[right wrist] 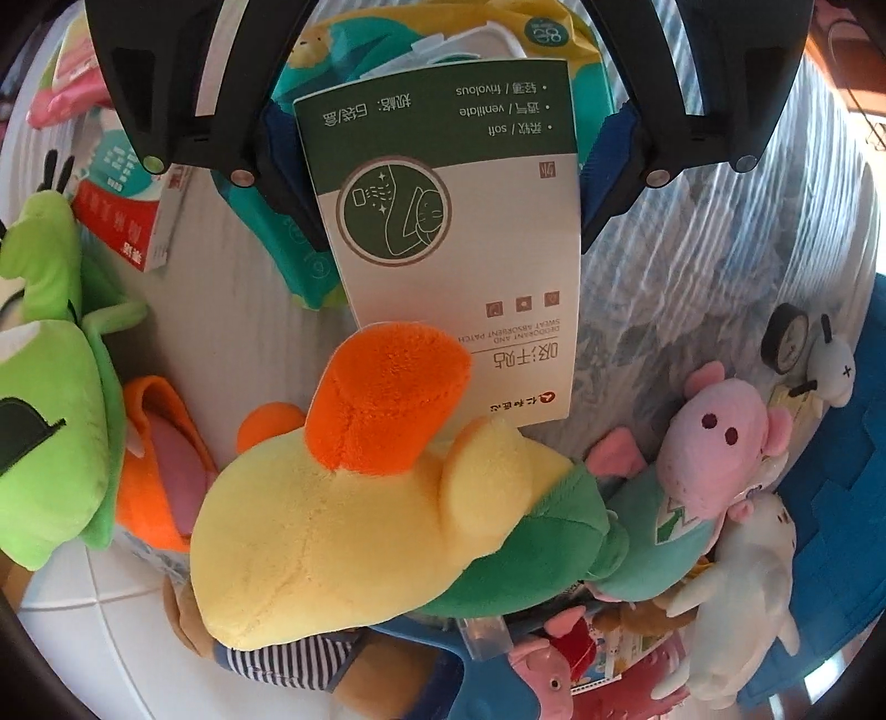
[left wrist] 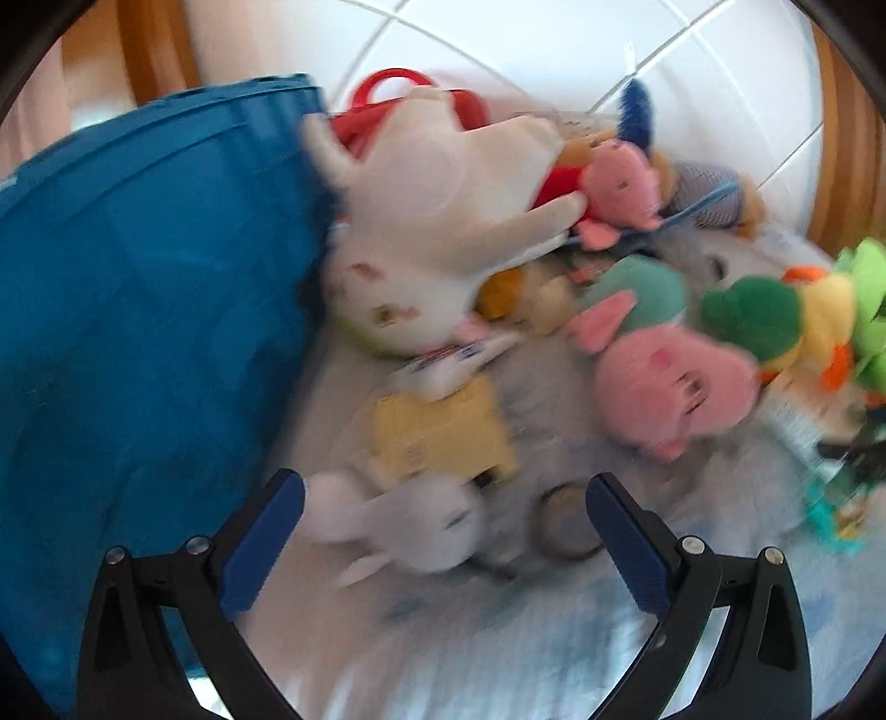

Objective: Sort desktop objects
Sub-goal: 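Reach the left tool to the pink Peppa Pig plush while the right tool reaches the green-white box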

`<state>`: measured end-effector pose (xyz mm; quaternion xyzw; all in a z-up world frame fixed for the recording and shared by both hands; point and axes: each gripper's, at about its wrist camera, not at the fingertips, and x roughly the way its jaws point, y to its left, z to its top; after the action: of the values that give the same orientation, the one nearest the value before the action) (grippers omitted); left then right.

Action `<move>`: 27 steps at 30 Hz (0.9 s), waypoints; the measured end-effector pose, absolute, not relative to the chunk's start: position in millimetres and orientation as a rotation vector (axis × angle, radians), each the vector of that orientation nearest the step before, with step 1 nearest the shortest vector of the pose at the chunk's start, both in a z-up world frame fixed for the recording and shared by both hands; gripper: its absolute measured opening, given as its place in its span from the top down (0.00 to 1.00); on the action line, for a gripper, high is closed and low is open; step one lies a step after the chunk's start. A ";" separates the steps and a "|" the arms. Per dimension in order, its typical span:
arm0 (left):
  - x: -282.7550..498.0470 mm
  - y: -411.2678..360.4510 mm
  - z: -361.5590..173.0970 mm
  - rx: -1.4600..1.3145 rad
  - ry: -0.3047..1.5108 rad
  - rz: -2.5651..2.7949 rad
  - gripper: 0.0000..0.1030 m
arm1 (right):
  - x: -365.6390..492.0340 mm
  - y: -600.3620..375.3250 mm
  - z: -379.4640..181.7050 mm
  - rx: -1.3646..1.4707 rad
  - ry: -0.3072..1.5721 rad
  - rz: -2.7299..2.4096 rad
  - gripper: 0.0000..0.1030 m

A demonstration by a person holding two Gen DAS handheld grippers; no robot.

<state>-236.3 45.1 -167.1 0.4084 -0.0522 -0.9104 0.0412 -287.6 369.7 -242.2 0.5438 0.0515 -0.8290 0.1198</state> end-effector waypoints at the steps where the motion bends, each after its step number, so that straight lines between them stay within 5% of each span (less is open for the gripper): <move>1: -248.8 54.6 -167.4 1.262 -0.160 -2.805 0.00 | -286.8 371.0 -242.6 1.588 0.142 -2.422 0.20; 10: -346.6 118.4 -184.2 1.447 -0.029 -2.884 0.00 | -283.5 378.2 -241.3 1.584 0.096 -2.416 0.20; 22: -404.1 154.6 -246.9 1.697 -0.186 -2.775 0.00 | -287.1 391.6 -237.5 1.562 0.041 -2.384 0.20; 27: -404.6 162.1 -259.0 1.704 -0.192 -2.782 0.28 | -287.4 389.5 -238.1 1.556 0.079 -2.385 0.22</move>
<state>-404.6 162.1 -259.0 0.5204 -0.0585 -0.8496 -0.0631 -287.4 389.5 -238.1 0.5403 0.0273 -0.8283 0.1457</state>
